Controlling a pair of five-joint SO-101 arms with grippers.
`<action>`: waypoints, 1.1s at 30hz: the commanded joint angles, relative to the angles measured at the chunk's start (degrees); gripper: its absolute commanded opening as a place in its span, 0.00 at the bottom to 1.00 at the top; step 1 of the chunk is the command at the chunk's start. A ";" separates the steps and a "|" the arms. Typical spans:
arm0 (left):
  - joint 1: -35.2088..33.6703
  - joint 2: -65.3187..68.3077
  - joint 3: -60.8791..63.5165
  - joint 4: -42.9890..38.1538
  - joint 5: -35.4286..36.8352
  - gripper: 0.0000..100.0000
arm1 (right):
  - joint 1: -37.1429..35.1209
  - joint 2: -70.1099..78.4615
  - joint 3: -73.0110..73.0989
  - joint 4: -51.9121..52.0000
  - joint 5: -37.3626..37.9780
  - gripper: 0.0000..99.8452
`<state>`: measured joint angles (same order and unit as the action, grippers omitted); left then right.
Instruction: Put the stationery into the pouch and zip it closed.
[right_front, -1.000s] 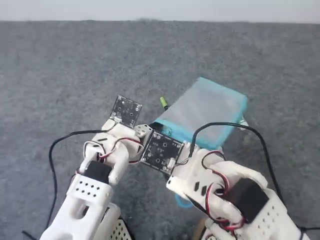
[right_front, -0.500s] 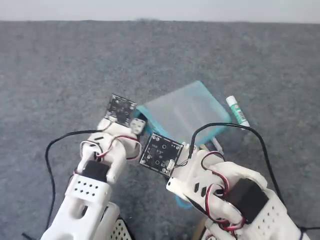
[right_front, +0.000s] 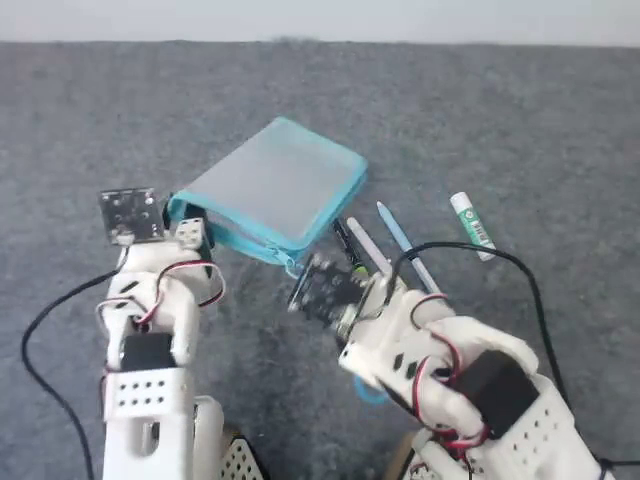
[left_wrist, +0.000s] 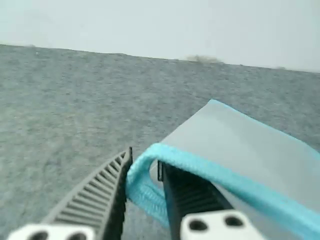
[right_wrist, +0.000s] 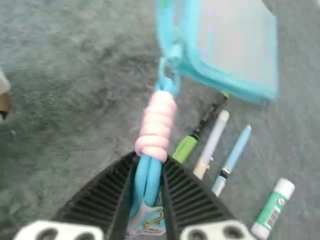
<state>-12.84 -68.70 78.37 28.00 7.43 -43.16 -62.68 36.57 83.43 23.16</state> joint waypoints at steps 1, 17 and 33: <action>-1.93 -5.98 -3.56 5.98 -1.49 0.04 | 4.79 4.53 -0.97 -1.63 0.70 0.01; 5.01 -8.97 2.24 9.14 -6.15 0.03 | 5.05 11.12 -8.00 4.09 -2.29 0.33; 13.98 -8.97 0.66 18.90 -12.92 0.03 | 39.43 34.15 -8.53 -0.04 5.80 0.24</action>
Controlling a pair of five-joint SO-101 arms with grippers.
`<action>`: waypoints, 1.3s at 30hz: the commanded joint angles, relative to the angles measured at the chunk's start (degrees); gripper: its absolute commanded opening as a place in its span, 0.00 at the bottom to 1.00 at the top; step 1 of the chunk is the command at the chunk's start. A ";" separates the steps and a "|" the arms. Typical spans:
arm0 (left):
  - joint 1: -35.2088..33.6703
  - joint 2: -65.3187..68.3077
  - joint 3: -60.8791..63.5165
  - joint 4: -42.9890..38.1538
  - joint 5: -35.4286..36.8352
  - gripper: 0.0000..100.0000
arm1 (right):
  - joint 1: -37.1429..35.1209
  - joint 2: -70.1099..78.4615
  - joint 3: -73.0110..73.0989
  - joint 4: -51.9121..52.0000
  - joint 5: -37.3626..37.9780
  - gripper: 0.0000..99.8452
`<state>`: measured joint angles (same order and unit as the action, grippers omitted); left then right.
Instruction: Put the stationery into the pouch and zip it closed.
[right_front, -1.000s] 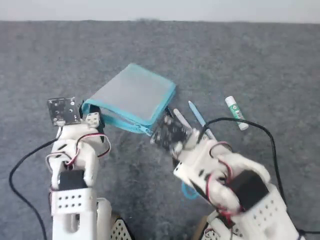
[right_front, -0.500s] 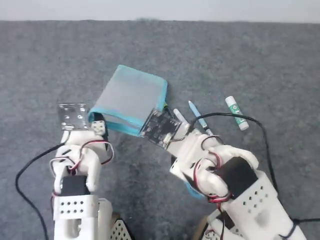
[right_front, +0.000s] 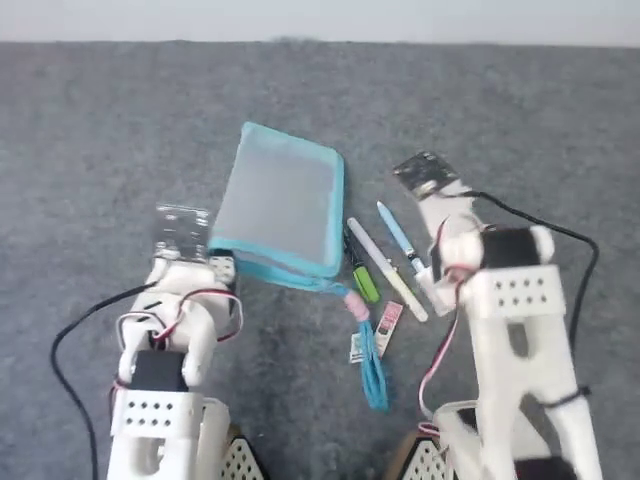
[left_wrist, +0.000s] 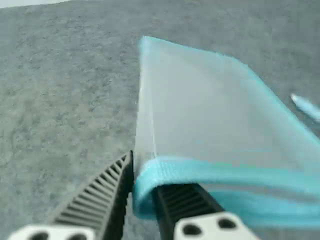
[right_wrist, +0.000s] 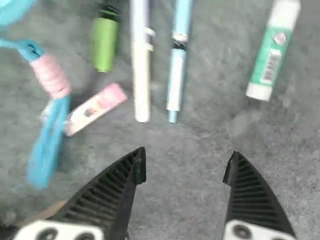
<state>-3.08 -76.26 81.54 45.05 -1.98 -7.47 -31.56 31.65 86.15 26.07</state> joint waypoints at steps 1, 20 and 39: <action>5.36 -1.41 -2.51 2.46 -3.78 0.03 | 4.62 4.62 -3.60 -3.65 3.34 0.24; 5.98 -1.41 -4.18 4.75 -4.48 0.01 | 6.64 35.03 -23.56 -6.20 5.19 0.24; -2.99 -1.32 -3.12 -1.14 0.70 0.01 | 14.99 49.45 -26.64 -17.10 10.90 0.24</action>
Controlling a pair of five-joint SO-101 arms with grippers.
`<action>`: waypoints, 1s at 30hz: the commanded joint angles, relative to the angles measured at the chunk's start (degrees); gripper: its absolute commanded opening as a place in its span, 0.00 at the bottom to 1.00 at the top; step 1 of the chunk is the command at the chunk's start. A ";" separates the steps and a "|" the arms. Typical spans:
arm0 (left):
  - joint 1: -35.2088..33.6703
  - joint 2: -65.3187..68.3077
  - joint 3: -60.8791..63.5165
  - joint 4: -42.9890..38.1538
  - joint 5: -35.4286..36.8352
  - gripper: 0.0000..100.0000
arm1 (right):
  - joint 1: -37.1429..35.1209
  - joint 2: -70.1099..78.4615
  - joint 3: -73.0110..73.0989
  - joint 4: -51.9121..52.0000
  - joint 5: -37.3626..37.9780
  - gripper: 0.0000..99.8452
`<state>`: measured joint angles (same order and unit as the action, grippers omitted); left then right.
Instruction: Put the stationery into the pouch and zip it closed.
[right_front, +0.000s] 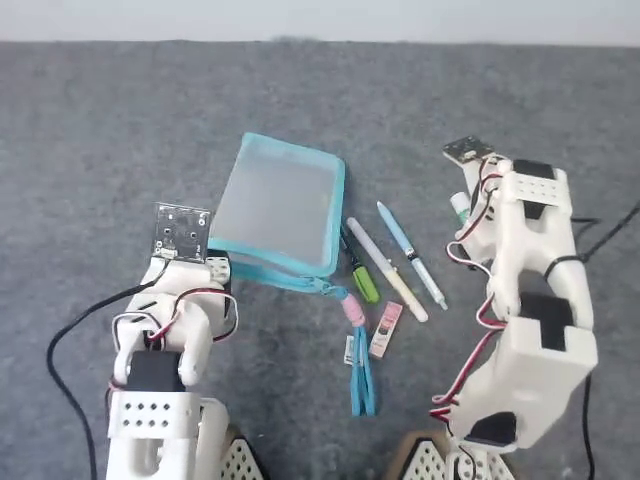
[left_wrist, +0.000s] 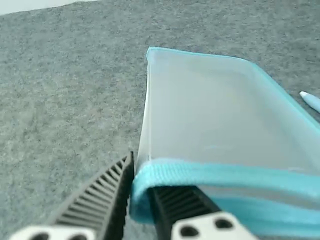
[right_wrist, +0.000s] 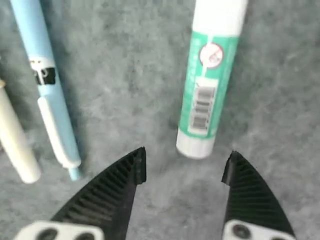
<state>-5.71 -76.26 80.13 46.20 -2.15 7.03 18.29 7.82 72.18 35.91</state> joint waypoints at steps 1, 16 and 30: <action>-0.35 -1.32 -1.63 -2.29 0.88 0.01 | 0.22 0.04 -2.81 -4.70 0.88 0.24; -0.35 -1.32 -1.54 -2.29 0.88 0.01 | -2.15 5.67 -2.90 -6.90 0.53 0.01; 0.18 -1.32 -0.75 -3.69 1.32 0.01 | -5.49 -22.11 -2.02 13.76 -0.09 0.01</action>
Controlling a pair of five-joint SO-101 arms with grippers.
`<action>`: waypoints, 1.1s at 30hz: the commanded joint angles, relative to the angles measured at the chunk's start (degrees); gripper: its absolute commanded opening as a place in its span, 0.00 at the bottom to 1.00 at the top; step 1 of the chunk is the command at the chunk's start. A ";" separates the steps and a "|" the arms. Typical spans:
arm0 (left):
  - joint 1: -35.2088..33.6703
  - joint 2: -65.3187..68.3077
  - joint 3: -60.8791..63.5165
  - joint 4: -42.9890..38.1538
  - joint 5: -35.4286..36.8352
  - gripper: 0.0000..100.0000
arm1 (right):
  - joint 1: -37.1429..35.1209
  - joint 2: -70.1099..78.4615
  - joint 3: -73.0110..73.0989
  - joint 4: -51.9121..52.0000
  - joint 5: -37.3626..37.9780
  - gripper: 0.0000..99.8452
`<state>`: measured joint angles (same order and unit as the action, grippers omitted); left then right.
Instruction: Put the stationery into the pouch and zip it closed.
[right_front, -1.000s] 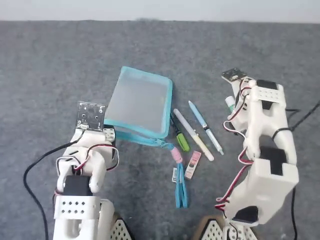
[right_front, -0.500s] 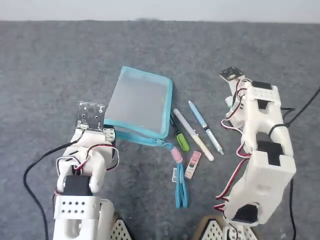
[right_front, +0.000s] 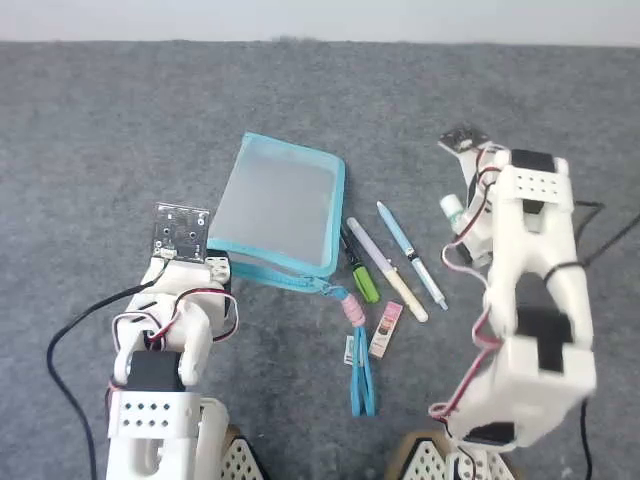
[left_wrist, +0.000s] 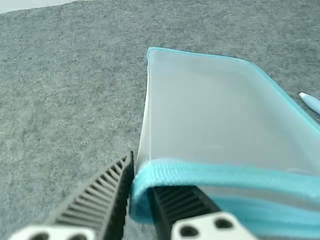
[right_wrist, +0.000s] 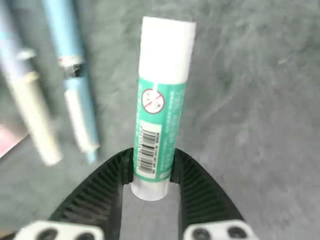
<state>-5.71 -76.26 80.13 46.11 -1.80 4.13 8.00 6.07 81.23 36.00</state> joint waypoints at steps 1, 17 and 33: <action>0.88 -1.32 0.04 -4.84 0.97 0.01 | -3.65 -14.90 0.09 6.20 -0.88 0.01; 6.51 -1.32 1.19 -8.88 5.98 0.01 | -39.08 -49.98 16.09 18.86 -1.67 0.01; 14.42 -1.32 1.36 -10.11 5.45 0.01 | -42.86 -30.81 5.98 18.95 -15.21 0.01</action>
<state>8.00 -76.26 82.77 37.85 3.30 -39.38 -26.11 18.90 99.34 22.99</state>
